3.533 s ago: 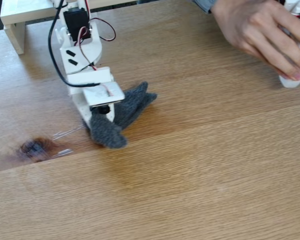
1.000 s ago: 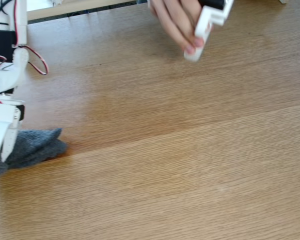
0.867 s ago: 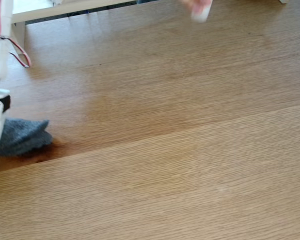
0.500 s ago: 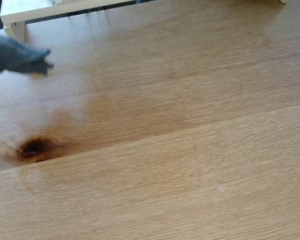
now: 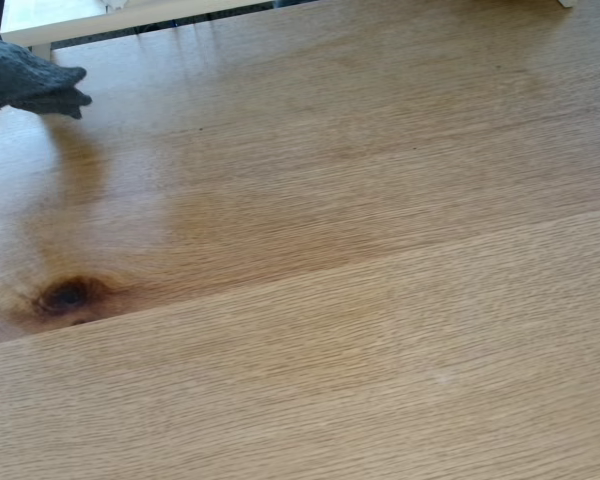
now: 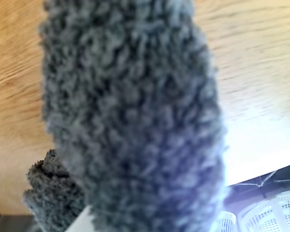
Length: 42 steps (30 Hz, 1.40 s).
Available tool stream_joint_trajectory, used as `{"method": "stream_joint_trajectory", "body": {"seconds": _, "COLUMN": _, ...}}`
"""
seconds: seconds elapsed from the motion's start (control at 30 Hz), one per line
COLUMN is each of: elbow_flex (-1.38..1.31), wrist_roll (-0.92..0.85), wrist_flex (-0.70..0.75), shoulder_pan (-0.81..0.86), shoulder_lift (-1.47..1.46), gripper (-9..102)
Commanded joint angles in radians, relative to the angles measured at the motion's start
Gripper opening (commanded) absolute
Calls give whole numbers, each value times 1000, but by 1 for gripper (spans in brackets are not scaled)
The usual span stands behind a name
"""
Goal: Clean the area in front of the robot
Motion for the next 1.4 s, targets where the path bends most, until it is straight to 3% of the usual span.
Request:
{"method": "stream_joint_trajectory", "body": {"seconds": 0.0, "elbow_flex": 84, "wrist_roll": 8, "wrist_flex": -146, "shoulder_pan": -3, "shoulder_lift": 149, "gripper": 31}}
{"method": "stream_joint_trajectory", "body": {"seconds": 0.13, "elbow_flex": 126, "wrist_roll": 51, "wrist_flex": -196, "shoulder_pan": -49, "shoulder_lift": 221, "gripper": 42}}
{"method": "stream_joint_trajectory", "body": {"seconds": 0.23, "elbow_flex": 132, "wrist_roll": 115, "wrist_flex": -152, "shoulder_pan": -147, "shoulder_lift": 316, "gripper": 41}}
{"method": "stream_joint_trajectory", "body": {"seconds": 0.4, "elbow_flex": 141, "wrist_roll": 334, "wrist_flex": -29, "shoulder_pan": -433, "shoulder_lift": 479, "gripper": 14}}
{"method": "stream_joint_trajectory", "body": {"seconds": 0.57, "elbow_flex": 143, "wrist_roll": 637, "wrist_flex": 37, "shoulder_pan": -799, "shoulder_lift": 583, "gripper": 0}}
{"method": "stream_joint_trajectory", "body": {"seconds": 0.73, "elbow_flex": 146, "wrist_roll": 850, "wrist_flex": -17, "shoulder_pan": -997, "shoulder_lift": 626, "gripper": 0}}
{"method": "stream_joint_trajectory", "body": {"seconds": 0.9, "elbow_flex": 299, "wrist_roll": 839, "wrist_flex": -172, "shoulder_pan": -1088, "shoulder_lift": 749, "gripper": 0}}
{"method": "stream_joint_trajectory", "body": {"seconds": 1.1, "elbow_flex": 680, "wrist_roll": 736, "wrist_flex": -351, "shoulder_pan": -1160, "shoulder_lift": 1040, "gripper": 0}}
{"method": "stream_joint_trajectory", "body": {"seconds": 1.37, "elbow_flex": 1230, "wrist_roll": 589, "wrist_flex": -410, "shoulder_pan": -1147, "shoulder_lift": 1508, "gripper": 0}}
